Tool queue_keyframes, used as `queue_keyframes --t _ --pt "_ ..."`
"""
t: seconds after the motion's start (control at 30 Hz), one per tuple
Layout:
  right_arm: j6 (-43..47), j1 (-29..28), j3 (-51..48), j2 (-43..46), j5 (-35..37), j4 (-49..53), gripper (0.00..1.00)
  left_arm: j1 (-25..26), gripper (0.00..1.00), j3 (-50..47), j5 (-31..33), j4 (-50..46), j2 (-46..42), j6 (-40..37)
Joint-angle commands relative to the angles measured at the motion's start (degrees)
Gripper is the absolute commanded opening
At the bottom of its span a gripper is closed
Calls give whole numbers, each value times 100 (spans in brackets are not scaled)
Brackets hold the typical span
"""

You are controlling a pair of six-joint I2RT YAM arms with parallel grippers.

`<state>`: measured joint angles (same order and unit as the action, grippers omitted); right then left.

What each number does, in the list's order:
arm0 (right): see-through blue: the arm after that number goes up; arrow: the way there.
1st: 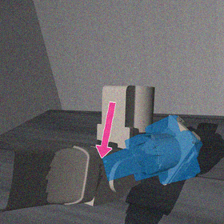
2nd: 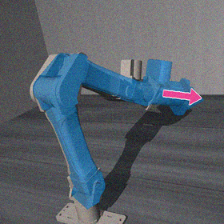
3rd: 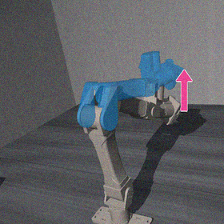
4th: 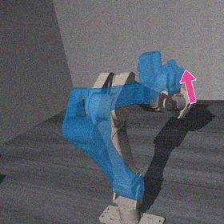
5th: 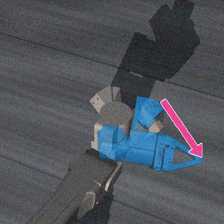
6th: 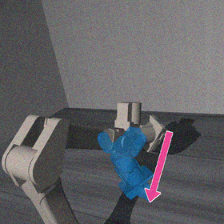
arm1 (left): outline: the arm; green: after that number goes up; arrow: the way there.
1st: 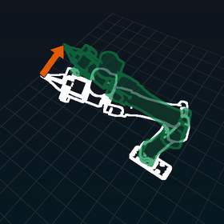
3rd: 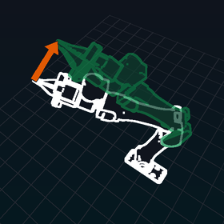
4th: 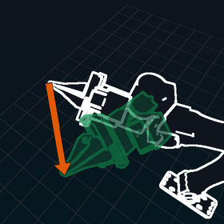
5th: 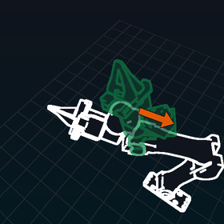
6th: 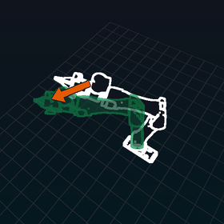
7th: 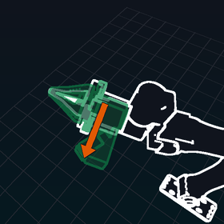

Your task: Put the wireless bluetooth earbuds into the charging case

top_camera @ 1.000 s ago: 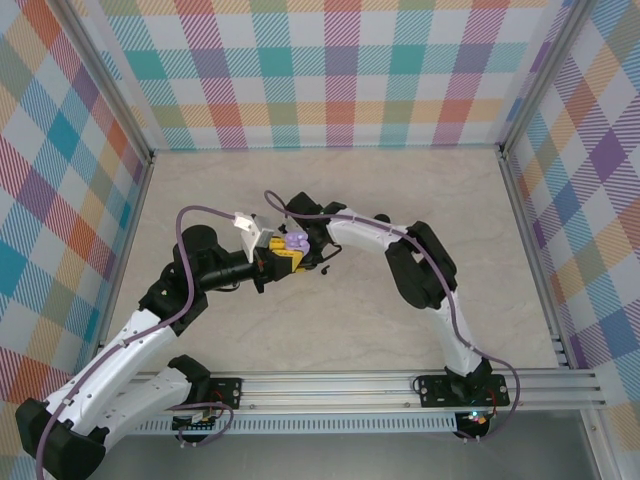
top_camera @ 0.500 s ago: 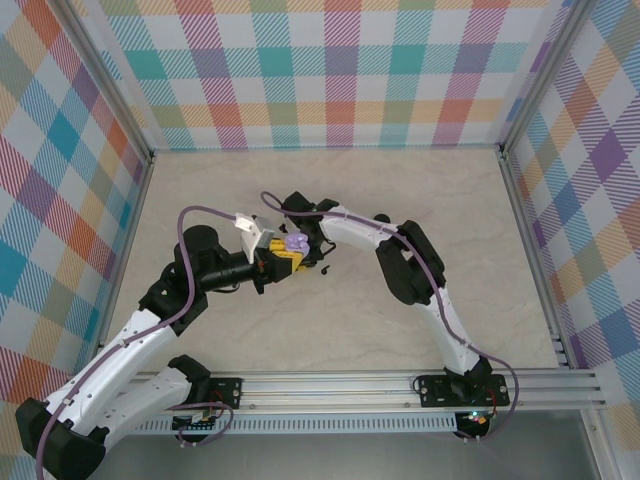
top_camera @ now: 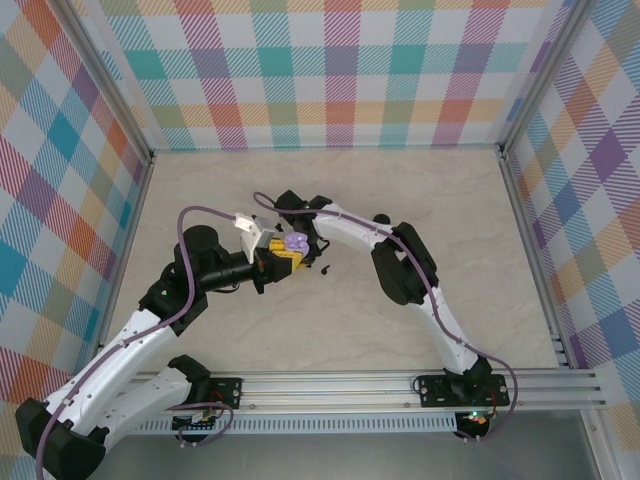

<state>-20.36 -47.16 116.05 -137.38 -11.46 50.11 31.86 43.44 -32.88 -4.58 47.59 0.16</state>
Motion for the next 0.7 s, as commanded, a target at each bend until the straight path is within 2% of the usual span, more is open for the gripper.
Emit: queue_keyframes --t 0.0,0.47,0.67 --pt "243 -82 350 -43 528 355 39 93 22 131 29 -26 -101 -16" --pt "-371 -155 1283 -600 1065 1076 39 93 21 146 36 -2 -145 -43" --pt "-449 -195 1461 -727 998 1119 37 93 21 156 38 -33 -145 -53"
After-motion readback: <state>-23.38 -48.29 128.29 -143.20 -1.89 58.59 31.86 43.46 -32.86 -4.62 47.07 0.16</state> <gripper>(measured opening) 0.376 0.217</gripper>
